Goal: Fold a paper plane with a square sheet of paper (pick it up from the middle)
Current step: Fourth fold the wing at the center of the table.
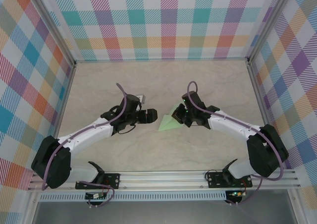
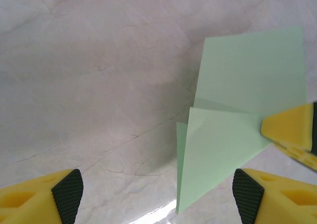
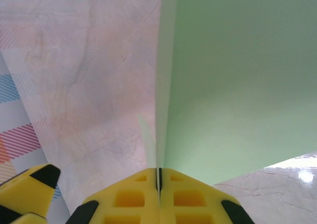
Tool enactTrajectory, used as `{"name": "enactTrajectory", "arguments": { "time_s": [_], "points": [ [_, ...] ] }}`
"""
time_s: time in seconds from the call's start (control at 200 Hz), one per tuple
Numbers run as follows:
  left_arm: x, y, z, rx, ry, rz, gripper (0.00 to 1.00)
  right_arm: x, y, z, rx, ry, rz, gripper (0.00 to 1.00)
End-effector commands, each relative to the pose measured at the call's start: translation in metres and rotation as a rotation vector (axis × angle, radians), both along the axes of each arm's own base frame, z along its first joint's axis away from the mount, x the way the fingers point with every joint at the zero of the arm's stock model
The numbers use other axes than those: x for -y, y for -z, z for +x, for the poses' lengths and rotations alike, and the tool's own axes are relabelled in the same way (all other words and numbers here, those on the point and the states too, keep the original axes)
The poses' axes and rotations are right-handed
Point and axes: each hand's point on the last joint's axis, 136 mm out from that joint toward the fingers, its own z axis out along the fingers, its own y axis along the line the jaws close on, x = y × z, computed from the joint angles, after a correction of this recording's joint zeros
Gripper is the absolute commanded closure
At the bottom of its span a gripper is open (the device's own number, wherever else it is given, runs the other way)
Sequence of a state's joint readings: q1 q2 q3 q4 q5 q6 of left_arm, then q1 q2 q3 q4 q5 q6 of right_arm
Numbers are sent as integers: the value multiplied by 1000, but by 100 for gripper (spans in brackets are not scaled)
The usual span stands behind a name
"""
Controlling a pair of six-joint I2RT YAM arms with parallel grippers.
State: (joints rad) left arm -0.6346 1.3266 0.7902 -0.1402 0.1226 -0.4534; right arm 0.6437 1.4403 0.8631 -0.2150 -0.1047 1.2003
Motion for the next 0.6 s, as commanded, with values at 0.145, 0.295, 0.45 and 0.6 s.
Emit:
{"name": "enactTrajectory", "arguments": {
  "time_s": [0.145, 0.295, 0.45, 0.6],
  "points": [
    [39, 21, -9, 186, 250, 58, 24, 1, 30, -3, -176, 148, -3, 100],
    [49, 38, -14, 235, 340, 68, 37, 3, 36, -8, -229, 176, -15, 100],
    [59, 49, -17, 306, 412, 76, 47, 2, 33, -8, -257, 168, -18, 99],
    [70, 44, -24, 387, 487, 43, 48, -1, 34, -7, -291, 161, 6, 99]
  ]
}}
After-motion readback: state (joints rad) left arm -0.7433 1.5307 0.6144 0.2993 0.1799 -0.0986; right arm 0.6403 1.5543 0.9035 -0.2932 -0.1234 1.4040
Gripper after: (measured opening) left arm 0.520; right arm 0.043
